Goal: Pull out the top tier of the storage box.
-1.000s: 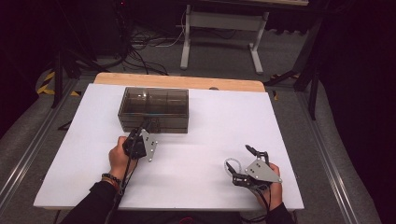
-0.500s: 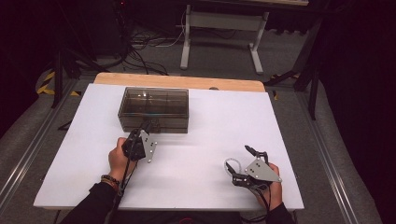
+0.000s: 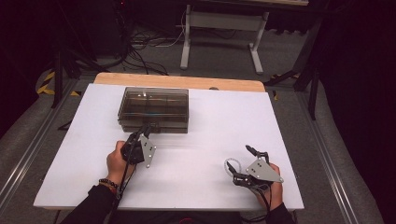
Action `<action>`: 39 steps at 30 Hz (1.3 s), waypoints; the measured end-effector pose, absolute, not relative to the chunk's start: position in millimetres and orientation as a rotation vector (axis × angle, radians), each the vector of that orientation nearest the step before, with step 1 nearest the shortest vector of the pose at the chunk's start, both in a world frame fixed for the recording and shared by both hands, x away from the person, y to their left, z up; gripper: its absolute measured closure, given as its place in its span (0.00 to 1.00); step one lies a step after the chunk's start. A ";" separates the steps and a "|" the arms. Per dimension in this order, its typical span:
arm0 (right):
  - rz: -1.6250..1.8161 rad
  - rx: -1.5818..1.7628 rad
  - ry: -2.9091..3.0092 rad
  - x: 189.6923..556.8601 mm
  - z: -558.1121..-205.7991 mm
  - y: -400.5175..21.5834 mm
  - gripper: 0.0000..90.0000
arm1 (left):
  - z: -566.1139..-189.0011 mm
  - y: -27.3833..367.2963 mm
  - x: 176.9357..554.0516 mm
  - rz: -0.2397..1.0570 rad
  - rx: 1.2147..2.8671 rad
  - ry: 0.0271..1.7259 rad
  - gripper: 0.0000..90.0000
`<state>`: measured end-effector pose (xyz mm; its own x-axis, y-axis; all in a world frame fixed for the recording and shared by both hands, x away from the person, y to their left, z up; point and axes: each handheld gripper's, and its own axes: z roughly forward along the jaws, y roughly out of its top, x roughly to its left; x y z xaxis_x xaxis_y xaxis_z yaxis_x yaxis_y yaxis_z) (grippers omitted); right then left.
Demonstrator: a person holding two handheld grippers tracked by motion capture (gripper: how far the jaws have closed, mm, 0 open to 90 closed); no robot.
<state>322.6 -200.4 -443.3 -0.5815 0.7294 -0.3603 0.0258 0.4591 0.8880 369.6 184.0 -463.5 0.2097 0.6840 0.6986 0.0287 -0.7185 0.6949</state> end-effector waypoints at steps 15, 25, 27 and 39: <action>1.172 0.631 1.958 322.5 -445.3 -196.5 0.17 | -463.2 187.4 355.3 1.529 1.944 0.633 0.89; 1.168 0.641 1.982 322.8 -446.2 -193.4 0.17 | -461.3 188.1 346.2 1.506 1.944 0.641 0.89; 1.170 0.647 1.987 323.2 -446.5 -193.4 0.17 | -461.0 188.6 344.8 1.494 1.946 0.652 0.89; 1.161 0.642 1.998 323.1 -447.5 -191.9 0.17 | -459.8 190.3 332.1 1.468 1.957 0.636 0.89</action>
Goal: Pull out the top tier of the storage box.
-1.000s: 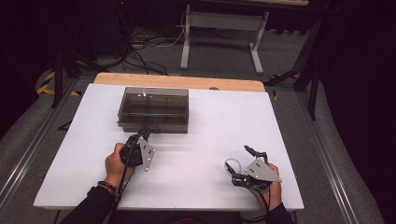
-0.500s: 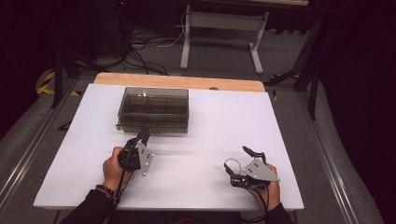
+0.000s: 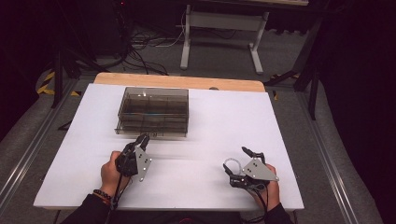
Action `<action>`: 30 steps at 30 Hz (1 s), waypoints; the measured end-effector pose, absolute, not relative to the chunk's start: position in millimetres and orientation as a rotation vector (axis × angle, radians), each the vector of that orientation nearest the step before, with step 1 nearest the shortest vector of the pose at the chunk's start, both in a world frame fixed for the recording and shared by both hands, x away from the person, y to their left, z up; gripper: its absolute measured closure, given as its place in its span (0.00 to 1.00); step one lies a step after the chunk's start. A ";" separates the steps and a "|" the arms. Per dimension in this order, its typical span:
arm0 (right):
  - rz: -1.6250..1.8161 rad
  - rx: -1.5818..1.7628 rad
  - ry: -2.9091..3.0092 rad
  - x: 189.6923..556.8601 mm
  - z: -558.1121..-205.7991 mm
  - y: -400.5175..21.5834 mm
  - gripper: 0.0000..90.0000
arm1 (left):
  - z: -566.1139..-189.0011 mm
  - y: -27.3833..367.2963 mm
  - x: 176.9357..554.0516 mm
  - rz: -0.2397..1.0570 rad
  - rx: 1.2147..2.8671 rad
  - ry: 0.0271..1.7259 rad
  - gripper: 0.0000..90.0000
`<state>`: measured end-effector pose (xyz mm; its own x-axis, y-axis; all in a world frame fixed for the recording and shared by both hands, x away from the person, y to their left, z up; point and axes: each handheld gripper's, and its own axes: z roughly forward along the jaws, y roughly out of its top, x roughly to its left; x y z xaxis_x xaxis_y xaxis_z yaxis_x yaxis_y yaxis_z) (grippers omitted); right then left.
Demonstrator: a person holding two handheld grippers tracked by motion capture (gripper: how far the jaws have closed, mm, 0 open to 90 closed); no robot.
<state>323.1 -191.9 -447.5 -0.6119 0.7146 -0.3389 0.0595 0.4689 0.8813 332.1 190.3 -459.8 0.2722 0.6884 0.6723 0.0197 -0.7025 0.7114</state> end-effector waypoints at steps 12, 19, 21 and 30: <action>1.168 0.662 2.016 324.6 -448.3 -192.4 0.16 | -458.0 191.2 325.1 1.443 1.951 0.583 0.94; 1.189 0.679 2.032 325.4 -448.0 -193.0 0.17 | -457.2 191.3 324.5 1.386 1.963 0.598 0.88; 1.194 0.680 2.034 325.2 -447.6 -193.5 0.17 | -454.5 193.3 324.1 1.361 1.956 0.589 0.87; 1.238 0.707 2.029 325.5 -445.7 -196.1 0.17 | -445.1 208.9 322.6 1.091 1.933 0.616 0.74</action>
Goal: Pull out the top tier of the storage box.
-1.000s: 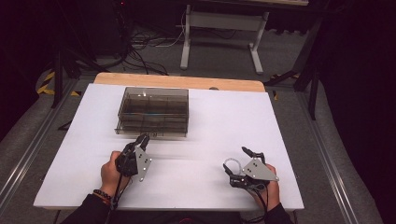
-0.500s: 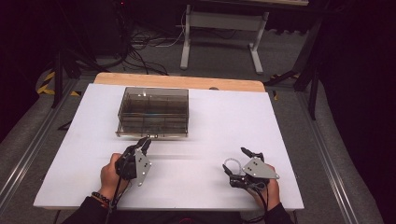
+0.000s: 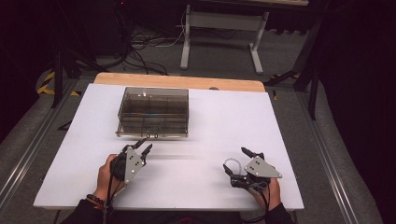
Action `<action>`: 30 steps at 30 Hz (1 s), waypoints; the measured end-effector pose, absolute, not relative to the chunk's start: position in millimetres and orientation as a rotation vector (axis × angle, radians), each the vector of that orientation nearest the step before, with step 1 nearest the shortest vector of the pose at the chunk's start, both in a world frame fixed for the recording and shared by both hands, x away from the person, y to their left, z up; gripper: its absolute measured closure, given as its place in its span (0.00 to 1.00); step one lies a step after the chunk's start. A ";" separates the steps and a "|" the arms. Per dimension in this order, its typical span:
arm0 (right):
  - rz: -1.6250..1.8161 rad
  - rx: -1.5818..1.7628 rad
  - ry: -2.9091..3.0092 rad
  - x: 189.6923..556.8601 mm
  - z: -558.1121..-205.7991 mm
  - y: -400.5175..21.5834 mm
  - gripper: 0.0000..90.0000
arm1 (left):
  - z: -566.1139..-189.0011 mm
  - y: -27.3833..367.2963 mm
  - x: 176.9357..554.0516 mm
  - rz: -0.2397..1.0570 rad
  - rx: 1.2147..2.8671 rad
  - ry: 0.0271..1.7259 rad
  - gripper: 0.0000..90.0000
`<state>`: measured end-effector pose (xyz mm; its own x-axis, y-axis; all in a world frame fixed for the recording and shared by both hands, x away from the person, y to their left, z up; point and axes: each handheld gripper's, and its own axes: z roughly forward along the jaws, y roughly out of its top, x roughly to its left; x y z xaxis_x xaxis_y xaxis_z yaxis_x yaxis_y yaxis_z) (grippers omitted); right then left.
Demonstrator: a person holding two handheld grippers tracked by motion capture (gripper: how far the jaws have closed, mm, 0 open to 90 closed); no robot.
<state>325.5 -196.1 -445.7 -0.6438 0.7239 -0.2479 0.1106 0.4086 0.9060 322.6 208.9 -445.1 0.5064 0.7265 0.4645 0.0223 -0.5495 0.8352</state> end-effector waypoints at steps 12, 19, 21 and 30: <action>1.229 0.697 2.041 325.3 -445.7 -195.8 0.18 | -432.7 224.3 319.0 0.929 1.875 0.652 0.60; 1.229 0.698 2.044 325.8 -446.1 -196.0 0.18 | -423.6 229.8 318.9 0.908 1.815 0.684 0.59; 1.230 0.697 2.047 325.5 -445.5 -196.5 0.18 | -420.1 232.2 321.3 0.897 1.800 0.700 0.59; 1.206 0.704 2.085 327.7 -447.3 -196.3 0.19 | -409.2 229.4 340.0 0.784 1.789 0.773 0.44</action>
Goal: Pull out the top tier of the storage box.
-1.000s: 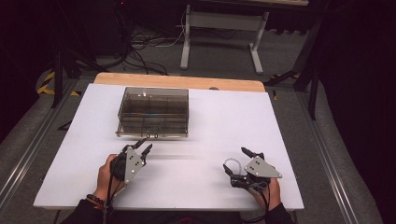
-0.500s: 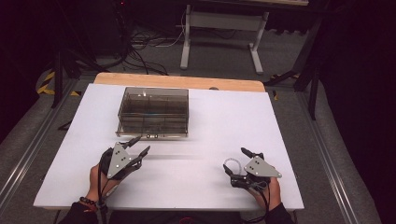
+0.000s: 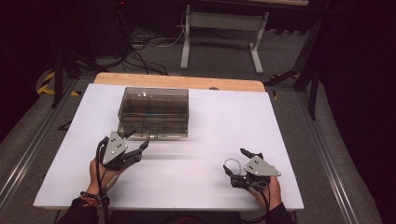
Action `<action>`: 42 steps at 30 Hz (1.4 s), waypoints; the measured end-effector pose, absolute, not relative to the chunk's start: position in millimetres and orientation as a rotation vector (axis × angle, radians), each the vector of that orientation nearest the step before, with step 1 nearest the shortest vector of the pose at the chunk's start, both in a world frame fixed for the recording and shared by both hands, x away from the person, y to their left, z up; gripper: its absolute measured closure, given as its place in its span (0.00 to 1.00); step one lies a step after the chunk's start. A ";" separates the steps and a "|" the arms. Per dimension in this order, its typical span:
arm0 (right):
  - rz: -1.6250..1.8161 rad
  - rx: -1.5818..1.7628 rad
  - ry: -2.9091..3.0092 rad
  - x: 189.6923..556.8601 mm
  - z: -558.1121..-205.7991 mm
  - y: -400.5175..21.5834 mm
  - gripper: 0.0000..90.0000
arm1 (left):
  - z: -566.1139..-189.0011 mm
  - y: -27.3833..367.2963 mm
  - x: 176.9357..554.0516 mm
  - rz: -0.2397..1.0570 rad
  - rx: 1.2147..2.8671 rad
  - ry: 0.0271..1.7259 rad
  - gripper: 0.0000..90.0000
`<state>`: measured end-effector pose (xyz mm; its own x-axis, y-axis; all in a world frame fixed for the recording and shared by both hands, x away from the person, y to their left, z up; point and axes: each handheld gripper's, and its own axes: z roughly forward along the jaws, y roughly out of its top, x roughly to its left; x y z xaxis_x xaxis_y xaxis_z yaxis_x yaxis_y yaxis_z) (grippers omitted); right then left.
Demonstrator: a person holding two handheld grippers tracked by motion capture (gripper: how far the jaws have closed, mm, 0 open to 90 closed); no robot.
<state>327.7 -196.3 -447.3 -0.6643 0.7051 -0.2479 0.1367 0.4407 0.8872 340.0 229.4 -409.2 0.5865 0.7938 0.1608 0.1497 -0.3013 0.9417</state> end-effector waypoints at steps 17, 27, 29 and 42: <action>1.186 0.688 2.118 328.9 -450.8 -192.2 0.21 | -390.8 231.8 374.9 0.802 1.818 0.935 0.77; 1.162 0.691 2.131 330.9 -453.1 -192.9 0.21 | -398.6 240.0 401.5 0.703 1.931 1.062 0.99; 1.161 0.694 2.129 331.1 -453.1 -193.3 0.21 | -399.5 240.2 402.2 0.687 1.943 1.061 0.99; 1.157 0.690 2.131 330.6 -452.5 -192.9 0.21 | -399.0 239.6 402.0 0.649 2.047 1.031 1.00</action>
